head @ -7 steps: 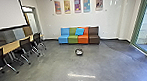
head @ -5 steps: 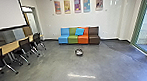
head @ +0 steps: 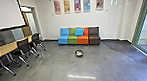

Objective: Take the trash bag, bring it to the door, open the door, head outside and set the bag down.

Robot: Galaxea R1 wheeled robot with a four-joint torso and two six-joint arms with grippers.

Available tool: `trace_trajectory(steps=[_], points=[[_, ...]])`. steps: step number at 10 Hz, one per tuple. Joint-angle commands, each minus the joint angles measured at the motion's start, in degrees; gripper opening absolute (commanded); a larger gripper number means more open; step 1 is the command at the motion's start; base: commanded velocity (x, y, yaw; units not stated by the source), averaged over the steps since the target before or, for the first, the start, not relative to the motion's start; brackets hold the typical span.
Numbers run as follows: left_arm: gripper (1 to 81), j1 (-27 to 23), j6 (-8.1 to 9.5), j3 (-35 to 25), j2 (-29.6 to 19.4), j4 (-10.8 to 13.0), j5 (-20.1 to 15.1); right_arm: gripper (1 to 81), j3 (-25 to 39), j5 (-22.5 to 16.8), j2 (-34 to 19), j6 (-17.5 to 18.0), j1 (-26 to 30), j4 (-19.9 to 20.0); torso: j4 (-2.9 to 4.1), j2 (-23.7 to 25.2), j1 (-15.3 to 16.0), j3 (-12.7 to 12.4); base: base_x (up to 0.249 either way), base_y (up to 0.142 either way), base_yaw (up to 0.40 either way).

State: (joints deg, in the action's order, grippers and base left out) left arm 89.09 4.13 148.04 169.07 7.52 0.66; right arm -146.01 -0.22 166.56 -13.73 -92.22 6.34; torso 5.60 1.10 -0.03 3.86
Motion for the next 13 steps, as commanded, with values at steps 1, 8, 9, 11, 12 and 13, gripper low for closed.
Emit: trace_trajectory(steps=[1,8,9,11,12,13], points=[[81.1,-1.9,-0.35,-0.3,0.1,0.0,-3.4,81.1,0.6,-4.3,-0.1,-0.3,2.3,0.2,0.0,0.0,0.0,0.0,0.158,0.0,0.0],[81.1,-2.0,-0.35,-0.3,0.3,0.4,-3.4,81.1,-0.6,-3.5,-0.2,-0.3,1.8,0.3,0.0,0.0,0.0,0.0,0.159,0.0,0.0],[81.1,-1.9,-0.35,-0.3,0.3,0.5,-3.5,81.1,-0.6,-3.5,-0.1,-0.3,1.8,-0.3,0.0,0.0,0.0,0.0,0.159,0.0,0.0],[81.1,-2.0,-0.35,-0.3,0.3,0.5,-3.5,81.1,-0.6,-3.6,-0.2,-0.3,1.7,-0.4,0.0,0.0,0.0,0.0,0.157,0.0,0.0],[81.1,-1.9,-0.35,-0.3,0.3,0.6,-3.5,81.1,-0.7,-3.5,-0.2,-0.3,1.8,-0.4,0.0,0.0,0.0,0.0,0.145,0.0,0.0],[81.1,-1.9,-0.35,-0.3,0.3,0.6,-3.4,81.1,-0.7,-3.5,-0.2,-0.3,1.7,-0.4,0.0,0.0,0.1,0.0,0.14,0.0,0.0]])
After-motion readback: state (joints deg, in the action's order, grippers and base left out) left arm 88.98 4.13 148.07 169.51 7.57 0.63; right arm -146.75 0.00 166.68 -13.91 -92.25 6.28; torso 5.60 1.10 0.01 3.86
